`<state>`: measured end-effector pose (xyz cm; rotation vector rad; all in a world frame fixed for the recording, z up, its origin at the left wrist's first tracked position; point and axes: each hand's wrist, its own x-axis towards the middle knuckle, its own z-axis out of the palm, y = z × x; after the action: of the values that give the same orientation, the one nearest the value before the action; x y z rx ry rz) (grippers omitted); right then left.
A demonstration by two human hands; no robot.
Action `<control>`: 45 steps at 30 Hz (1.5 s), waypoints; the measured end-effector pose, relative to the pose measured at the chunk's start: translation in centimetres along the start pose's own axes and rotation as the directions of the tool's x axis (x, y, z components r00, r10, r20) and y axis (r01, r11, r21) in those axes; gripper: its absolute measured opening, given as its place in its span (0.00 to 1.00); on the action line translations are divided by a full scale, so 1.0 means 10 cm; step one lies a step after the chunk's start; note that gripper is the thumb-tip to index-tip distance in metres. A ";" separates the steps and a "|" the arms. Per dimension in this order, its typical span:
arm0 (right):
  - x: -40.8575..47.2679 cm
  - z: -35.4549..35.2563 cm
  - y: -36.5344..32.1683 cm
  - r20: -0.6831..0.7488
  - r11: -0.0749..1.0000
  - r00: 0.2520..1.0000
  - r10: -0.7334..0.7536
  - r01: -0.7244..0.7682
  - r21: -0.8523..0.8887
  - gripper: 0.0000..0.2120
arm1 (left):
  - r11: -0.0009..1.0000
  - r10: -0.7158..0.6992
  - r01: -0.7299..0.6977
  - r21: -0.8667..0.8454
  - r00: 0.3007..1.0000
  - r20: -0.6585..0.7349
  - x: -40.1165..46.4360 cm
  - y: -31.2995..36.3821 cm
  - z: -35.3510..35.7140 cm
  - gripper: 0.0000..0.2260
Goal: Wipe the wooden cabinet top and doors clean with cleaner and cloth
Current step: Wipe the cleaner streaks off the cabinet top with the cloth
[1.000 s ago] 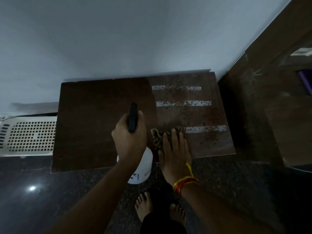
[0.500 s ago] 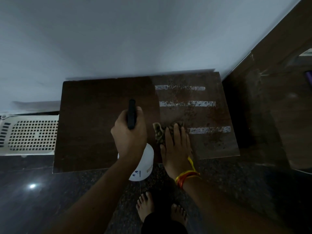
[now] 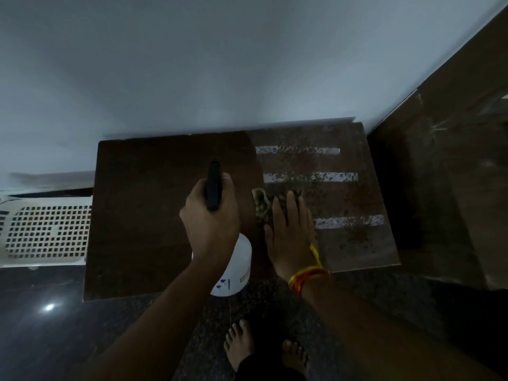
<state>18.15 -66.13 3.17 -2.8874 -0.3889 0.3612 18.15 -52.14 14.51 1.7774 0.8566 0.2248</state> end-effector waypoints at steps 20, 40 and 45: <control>0.07 -0.03 -0.17 -0.038 0.997 0.996 0.076 -0.076 -0.020 0.27 | 1.000 0.002 -0.002 0.001 0.996 0.087 0.38 0.19 0.06 0.11; 0.60 -0.11 -0.26 -0.097 0.998 0.993 0.068 -0.067 0.014 0.26 | 0.999 0.044 -0.041 -0.034 0.993 0.109 0.54 0.27 0.01 0.11; 1.13 -0.15 -0.30 -0.151 0.998 0.986 0.065 -0.061 0.030 0.25 | 0.998 0.049 -0.045 -0.040 0.992 0.117 0.64 0.25 -0.01 0.10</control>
<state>28.44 -60.37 2.89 -2.8833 -0.2657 0.1528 23.79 -48.33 15.10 1.7591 0.7227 0.1638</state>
